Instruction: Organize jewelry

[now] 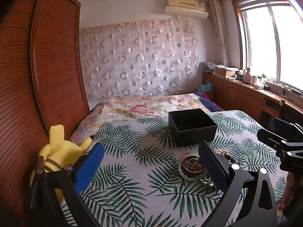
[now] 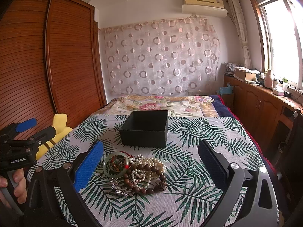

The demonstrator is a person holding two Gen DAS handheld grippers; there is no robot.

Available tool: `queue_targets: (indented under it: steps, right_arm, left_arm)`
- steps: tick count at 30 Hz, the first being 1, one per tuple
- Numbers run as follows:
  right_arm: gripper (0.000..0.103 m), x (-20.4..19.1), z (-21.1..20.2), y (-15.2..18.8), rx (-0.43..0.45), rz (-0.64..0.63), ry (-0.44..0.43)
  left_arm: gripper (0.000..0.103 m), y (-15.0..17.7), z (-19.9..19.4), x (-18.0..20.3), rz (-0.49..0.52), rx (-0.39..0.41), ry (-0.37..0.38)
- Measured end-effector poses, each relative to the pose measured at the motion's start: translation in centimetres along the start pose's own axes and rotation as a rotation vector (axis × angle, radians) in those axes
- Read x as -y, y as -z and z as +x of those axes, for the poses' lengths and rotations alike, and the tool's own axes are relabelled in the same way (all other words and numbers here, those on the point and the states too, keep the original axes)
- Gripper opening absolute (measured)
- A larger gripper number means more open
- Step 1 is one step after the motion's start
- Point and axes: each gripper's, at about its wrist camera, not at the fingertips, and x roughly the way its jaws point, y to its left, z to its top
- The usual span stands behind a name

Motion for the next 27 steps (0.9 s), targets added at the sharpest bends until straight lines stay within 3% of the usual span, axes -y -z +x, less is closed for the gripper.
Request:
queue_targets:
  steps: [8,23,27]
  right_arm:
    - [0.101,-0.5,-0.4,-0.5,-0.009,-0.007,-0.007]
    - [0.101,2.5,2.1,2.0,-0.095,-0.024,-0.027]
    - [0.090,2.6,2.9,2.8,-0.134,-0.046,-0.057]
  left_arm:
    - [0.096,0.0,-0.2,0.6,-0.002,-0.008,0.001]
    - [0.096,2.8,4.4,-0.4,0.004,-0.155,0.064]
    - [0.096,3.3,5.1,-0.2,0.014,-0.180,0.074]
